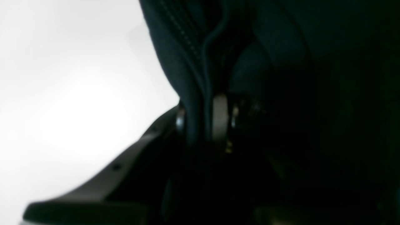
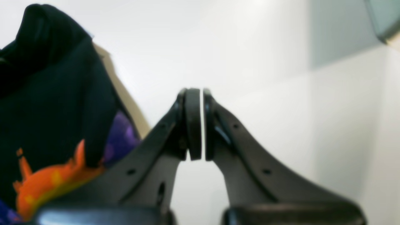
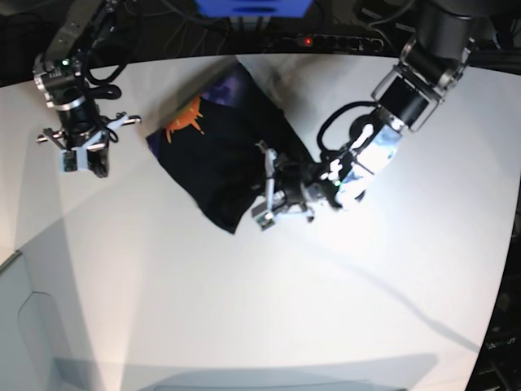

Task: Fold the T-shirt properly
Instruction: 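Push the bundle with the left gripper to flatten and align it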

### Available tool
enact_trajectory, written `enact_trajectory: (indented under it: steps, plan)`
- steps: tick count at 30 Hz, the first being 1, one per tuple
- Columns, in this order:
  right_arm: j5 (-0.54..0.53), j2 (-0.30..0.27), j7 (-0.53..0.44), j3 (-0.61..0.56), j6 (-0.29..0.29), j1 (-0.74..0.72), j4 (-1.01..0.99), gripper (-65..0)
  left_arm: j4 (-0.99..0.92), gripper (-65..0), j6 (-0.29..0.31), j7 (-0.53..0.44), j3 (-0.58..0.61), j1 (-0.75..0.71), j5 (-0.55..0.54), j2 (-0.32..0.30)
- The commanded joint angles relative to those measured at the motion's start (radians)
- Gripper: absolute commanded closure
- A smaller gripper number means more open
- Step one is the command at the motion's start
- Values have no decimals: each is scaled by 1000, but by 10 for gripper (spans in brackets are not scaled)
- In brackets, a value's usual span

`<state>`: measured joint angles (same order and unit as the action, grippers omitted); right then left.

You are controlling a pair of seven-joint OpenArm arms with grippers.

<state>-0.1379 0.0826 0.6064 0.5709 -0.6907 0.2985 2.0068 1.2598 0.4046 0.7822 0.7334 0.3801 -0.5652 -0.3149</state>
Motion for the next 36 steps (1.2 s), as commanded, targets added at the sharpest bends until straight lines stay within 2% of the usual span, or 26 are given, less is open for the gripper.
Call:
enact_trajectory:
  steps: [1, 5, 7, 10, 13, 16, 19, 29, 31, 36]
  plan:
    - [-15, -5, -13, 19, -7, -14, 18, 0, -44, -1, -13, 64, 71, 35, 57, 20]
    - [-13, -5, 7, 68, -7, -29, 18, 0, -139, -1, -13, 64, 251, 152, 57, 79]
    - [-12, -5, 7, 87, -7, -29, 18, 0, -165, -1, -13, 62, 294, 187, 63, 110]
    - [-12, -4, 7, 93, -7, -23, 18, 0, -168, -1, -13, 4, 349, 210, 161, 141]
    - [-12, -4, 7, 93, -7, -18, 18, 0, -173, -1, -13, -116, 424, 211, 310, 150]
    - [-10, 9, 7, 94, -7, -17, 18, 0, -173, -1, -13, -198, 464, 207, 397, 153]
    - [-10, 33, 7, 133, -7, -22, 18, 0, -177, -1, -13, -209, 469, 196, 460, 185]
    - [-10, 44, 7, 140, -7, -18, 18, 0, -177, -9, -14, -201, 467, 196, 489, 213]
    - [-10, 44, 7, 140, -7, -18, 18, 0, -177, -46, -17, -163, 466, 198, 491, 217]
    - [-10, 46, 7, 140, -7, -18, 18, 0, -167, -215, -16, -116, 464, 204, 491, 219]
